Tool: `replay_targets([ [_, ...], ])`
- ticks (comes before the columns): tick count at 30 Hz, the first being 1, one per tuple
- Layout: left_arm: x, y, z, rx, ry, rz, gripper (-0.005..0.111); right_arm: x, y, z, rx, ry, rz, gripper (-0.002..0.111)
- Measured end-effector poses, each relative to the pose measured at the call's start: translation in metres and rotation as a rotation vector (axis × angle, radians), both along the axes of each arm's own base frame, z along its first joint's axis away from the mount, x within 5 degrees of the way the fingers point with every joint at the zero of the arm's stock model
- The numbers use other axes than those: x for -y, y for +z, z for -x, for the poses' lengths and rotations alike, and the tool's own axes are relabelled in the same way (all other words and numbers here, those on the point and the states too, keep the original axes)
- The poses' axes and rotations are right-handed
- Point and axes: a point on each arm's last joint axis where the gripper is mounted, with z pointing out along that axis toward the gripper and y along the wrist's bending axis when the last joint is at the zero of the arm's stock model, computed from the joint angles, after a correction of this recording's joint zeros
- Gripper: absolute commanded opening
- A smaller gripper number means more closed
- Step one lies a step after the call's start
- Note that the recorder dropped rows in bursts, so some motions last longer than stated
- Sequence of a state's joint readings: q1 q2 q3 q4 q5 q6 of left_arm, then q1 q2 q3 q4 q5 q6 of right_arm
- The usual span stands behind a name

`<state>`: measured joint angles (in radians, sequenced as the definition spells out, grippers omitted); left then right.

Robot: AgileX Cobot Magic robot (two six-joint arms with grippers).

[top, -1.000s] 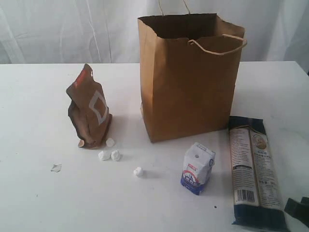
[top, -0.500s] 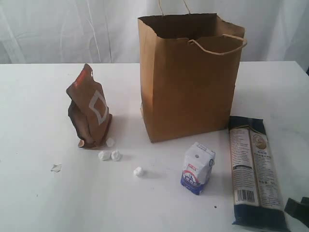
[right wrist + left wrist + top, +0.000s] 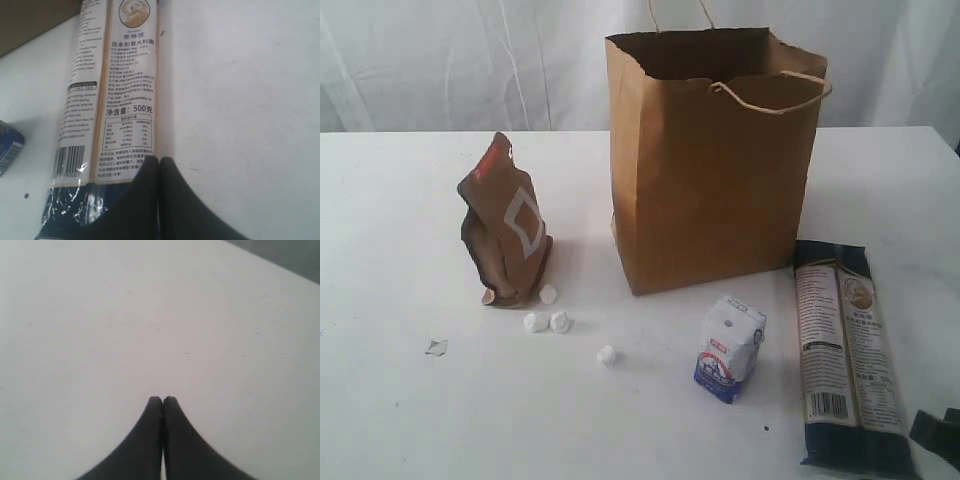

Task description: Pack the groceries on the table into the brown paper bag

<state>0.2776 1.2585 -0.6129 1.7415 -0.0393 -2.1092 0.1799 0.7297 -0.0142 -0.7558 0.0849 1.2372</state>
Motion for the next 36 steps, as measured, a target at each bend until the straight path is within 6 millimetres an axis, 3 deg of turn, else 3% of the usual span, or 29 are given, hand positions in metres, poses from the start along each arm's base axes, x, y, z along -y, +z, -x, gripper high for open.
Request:
replay_targets([
  [5, 0.012, -0.011, 0.038, 0.056, 0.105, 0.173, 0.0, 0.0, 0.0, 0.0, 0.007, 0.02, 0.016, 0.0],
  [9, 0.027, 0.035, 0.066, 0.315, 0.041, 0.194, 0.0, -0.007, 0.005, -0.003, 0.073, 0.11, 0.022, 0.0],
  [13, 0.038, 0.081, 0.117, 0.549, -0.014, -0.022, 0.0, -0.034, 0.033, -0.008, 0.428, 0.445, 0.004, 0.0],
  [18, 0.043, 0.093, 0.14, 0.636, -0.018, -0.112, 0.0, -0.046, 0.069, -0.013, 0.72, 0.611, 0.087, 0.0],
  [22, 0.048, 0.081, 0.139, 0.623, -0.061, -0.067, 0.0, -0.049, 0.091, -0.02, 0.822, 0.648, 0.178, 0.0],
  [27, 0.061, 0.047, 0.133, 0.509, -0.217, -0.098, 0.0, -0.056, 0.112, -0.026, 0.895, 0.763, 0.302, 0.0],
  [32, 0.063, 0.005, 0.134, 0.411, -0.215, -0.001, 0.0, -0.063, 0.089, -0.037, 0.738, 0.918, 0.369, 0.002],
  [36, 0.064, -0.033, 0.141, 0.309, -0.194, 0.054, 0.0, -0.065, 0.062, -0.049, 0.567, 1.007, 0.398, 0.016],
])
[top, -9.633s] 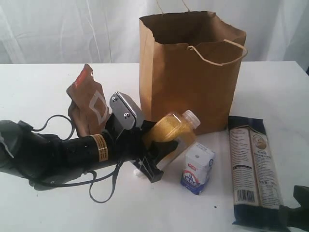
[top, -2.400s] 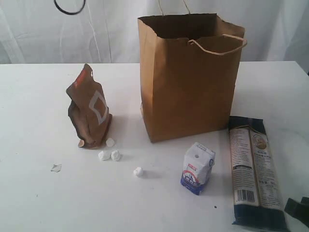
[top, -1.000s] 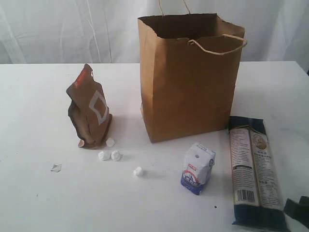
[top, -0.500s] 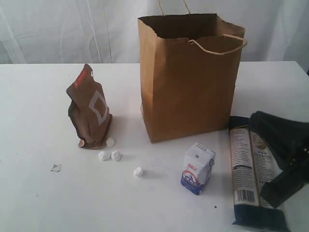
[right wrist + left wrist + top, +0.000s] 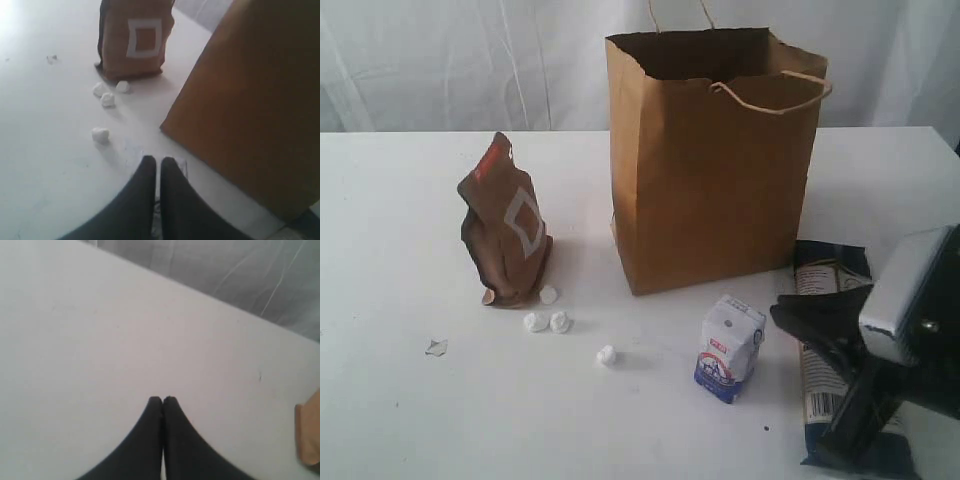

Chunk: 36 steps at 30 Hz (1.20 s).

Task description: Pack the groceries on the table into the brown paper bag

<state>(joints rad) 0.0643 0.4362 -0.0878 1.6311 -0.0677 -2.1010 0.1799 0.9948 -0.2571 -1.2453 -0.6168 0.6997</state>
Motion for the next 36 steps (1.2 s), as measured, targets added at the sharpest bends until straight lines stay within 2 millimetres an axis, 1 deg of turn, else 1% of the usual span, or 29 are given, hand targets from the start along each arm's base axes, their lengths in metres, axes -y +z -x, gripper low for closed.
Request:
replay_targets([
  [3, 0.001, -0.024, 0.006, -0.07, 0.002, 0.015, 0.0, -0.002, -0.007, -0.003, -0.045, 0.013, 0.004, 0.034],
  [6, 0.004, -0.027, 0.007, -0.082, -0.051, -0.012, 0.0, -0.002, -0.01, -0.004, -0.061, 0.019, 0.0, 0.052],
  [9, 0.013, -0.027, 0.006, -0.085, -0.15, -0.011, 0.0, -0.003, -0.01, -0.004, -0.074, 0.014, -0.008, 0.062],
  [13, 0.02, -0.028, 0.006, -0.091, -0.236, -0.002, 0.0, -0.003, -0.01, -0.004, -0.081, 0.01, -0.015, 0.063],
  [18, 0.024, -0.025, 0.005, -0.066, -0.25, 0.067, 0.0, -0.003, -0.01, -0.004, -0.081, 0.01, -0.015, 0.063],
  [20, 0.027, -0.014, 0.002, -0.024, -0.294, 0.044, 0.0, -0.003, -0.01, -0.004, -0.081, 0.01, -0.015, 0.063],
  [22, 0.033, 0.006, -0.002, 0.069, -0.381, -0.036, 0.0, -0.003, -0.01, -0.004, -0.082, 0.009, -0.016, 0.062],
  [24, 0.039, 0.026, -0.005, 0.186, -0.479, -0.156, 0.0, -0.003, -0.01, -0.004, -0.082, 0.01, -0.016, 0.062],
  [25, 0.042, 0.032, -0.007, 0.232, -0.515, -0.231, 0.0, -0.003, -0.01, -0.004, -0.082, 0.01, -0.016, 0.061],
  [26, 0.044, 0.037, -0.009, 0.28, -0.535, -0.251, 0.0, -0.003, -0.01, -0.004, -0.082, 0.01, -0.016, 0.06],
  [27, 0.044, 0.038, -0.013, 0.29, -0.547, -0.286, 0.0, -0.002, -0.01, -0.005, -0.083, 0.008, -0.015, 0.059],
  [28, 0.043, 0.037, -0.017, 0.282, -0.535, -0.27, 0.0, -0.002, -0.01, -0.005, -0.084, 0.004, -0.012, 0.058],
  [30, 0.037, 0.024, -0.03, 0.155, -0.476, -0.204, 0.0, -0.001, -0.011, -0.005, -0.087, -0.009, 0.0, 0.057],
  [33, 0.023, -0.005, -0.044, -0.137, -0.338, -0.099, 0.0, 0.001, -0.013, -0.006, -0.093, -0.032, 0.019, 0.056],
  [35, 0.014, -0.016, -0.05, -0.291, -0.261, -0.094, 0.0, 0.002, -0.013, -0.007, -0.094, -0.036, 0.023, 0.056],
  [36, 0.01, -0.018, -0.054, -0.355, -0.236, -0.12, 0.0, 0.002, -0.013, -0.007, -0.094, -0.038, 0.025, 0.056],
])
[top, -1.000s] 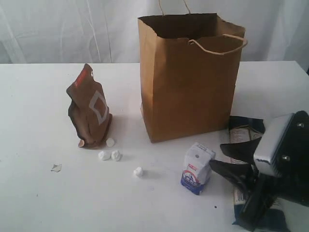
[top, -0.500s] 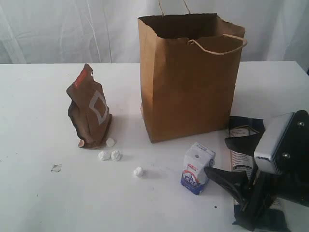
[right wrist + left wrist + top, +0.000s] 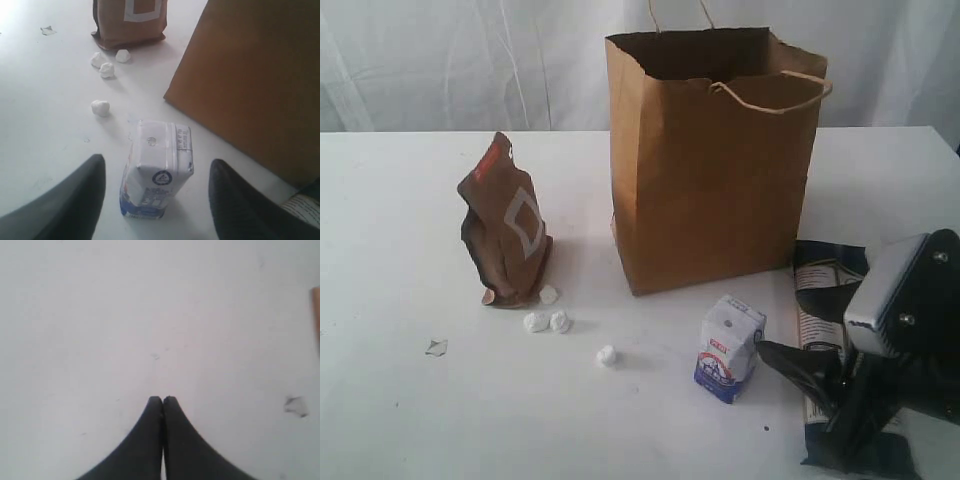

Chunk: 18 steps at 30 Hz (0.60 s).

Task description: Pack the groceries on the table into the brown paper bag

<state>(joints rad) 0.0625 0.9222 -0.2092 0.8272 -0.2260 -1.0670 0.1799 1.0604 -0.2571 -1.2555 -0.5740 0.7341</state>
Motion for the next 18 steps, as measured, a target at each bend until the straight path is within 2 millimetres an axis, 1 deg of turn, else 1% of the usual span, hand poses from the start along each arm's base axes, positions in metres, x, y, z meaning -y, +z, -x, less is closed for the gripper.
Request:
replay_targets([
  [5, -0.015, 0.007, -0.02, -0.166, 0.057, -0.164, 0.0, 0.0, 0.0, 0.0, 0.0, -0.001, 0.001, 0.056],
  [8, -0.02, 0.004, -0.026, -0.266, 0.003, -0.293, 0.0, 0.0, 0.0, 0.0, -0.001, -0.004, 0.004, 0.056],
  [11, -0.016, -0.007, -0.028, -0.377, -0.106, -0.403, 0.0, 0.001, -0.001, 0.0, -0.002, -0.007, 0.007, 0.056],
  [12, -0.012, -0.011, -0.029, -0.405, -0.161, -0.434, 0.0, 0.001, -0.001, 0.0, -0.002, -0.009, 0.008, 0.056],
  [13, 0.0, -0.018, -0.031, -0.44, -0.29, -0.496, 0.0, 0.001, -0.001, 0.0, -0.003, -0.01, 0.009, 0.056],
  [14, 0.008, -0.02, -0.032, -0.449, -0.378, -0.542, 0.0, 0.001, -0.001, -0.001, -0.003, -0.012, 0.011, 0.056],
  [15, 0.023, -0.024, -0.032, -0.451, -0.554, -0.636, 0.0, 0.001, -0.001, -0.001, -0.003, -0.012, 0.011, 0.056],
  [16, 0.032, -0.025, -0.032, -0.44, -0.657, -0.693, 0.0, 0.001, -0.001, -0.001, -0.003, -0.012, 0.011, 0.056],
  [17, 0.048, -0.026, -0.029, -0.404, -0.86, -0.817, 0.0, 0.001, -0.001, -0.001, -0.003, -0.012, 0.011, 0.056],
  [18, 0.056, -0.027, -0.027, -0.382, -0.966, -0.884, 0.0, 0.001, -0.001, -0.001, -0.003, -0.012, 0.011, 0.056],
])
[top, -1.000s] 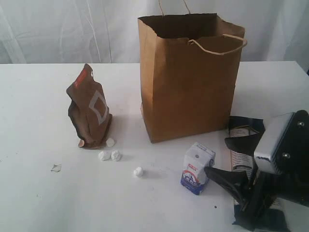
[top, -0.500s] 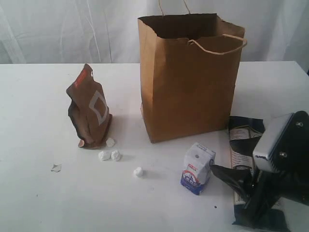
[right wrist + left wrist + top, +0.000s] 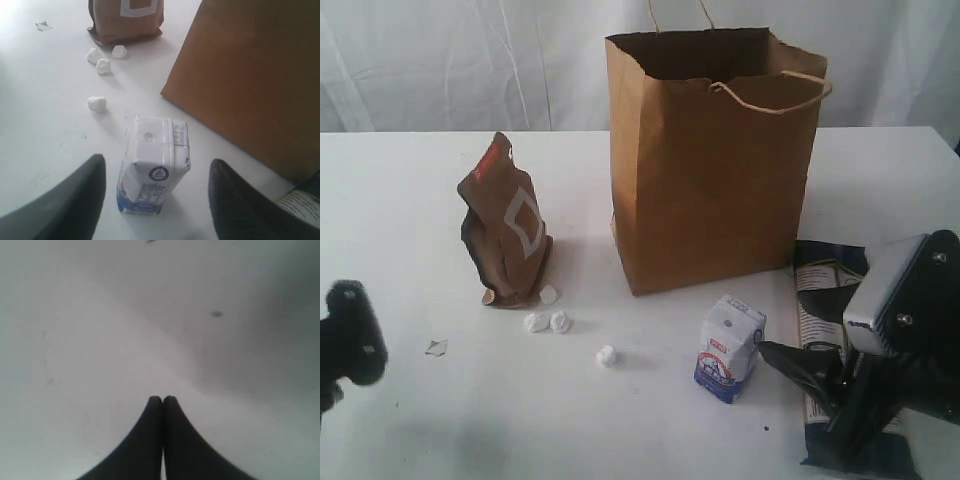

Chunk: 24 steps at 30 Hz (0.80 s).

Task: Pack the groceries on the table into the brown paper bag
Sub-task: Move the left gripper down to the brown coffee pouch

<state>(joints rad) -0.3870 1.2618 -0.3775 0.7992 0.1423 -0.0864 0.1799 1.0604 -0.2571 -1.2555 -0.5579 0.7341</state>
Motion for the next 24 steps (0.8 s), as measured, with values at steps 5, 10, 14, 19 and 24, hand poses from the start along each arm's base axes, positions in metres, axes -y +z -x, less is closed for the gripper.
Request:
replay_targets([
  [5, 0.05, -0.001, 0.028, -0.083, -0.295, 0.038, 0.0, 0.001, 0.0, 0.0, -0.002, -0.006, 0.005, 0.056],
  [10, 0.088, 0.044, 0.027, -0.174, 0.048, 0.507, 0.0, 0.002, -0.001, -0.001, -0.007, -0.022, 0.018, 0.056],
  [14, 0.096, 0.051, 0.023, -0.19, 0.184, 0.689, 0.0, 0.002, -0.001, -0.001, -0.007, -0.022, 0.018, 0.056],
  [19, 0.106, 0.049, 0.007, -0.134, 0.325, 0.851, 0.0, 0.002, -0.001, -0.001, -0.007, -0.022, 0.018, 0.056],
  [24, 0.101, 0.069, -0.024, 0.265, 0.465, 1.155, 0.0, 0.003, -0.002, -0.001, -0.009, -0.029, 0.025, 0.056],
])
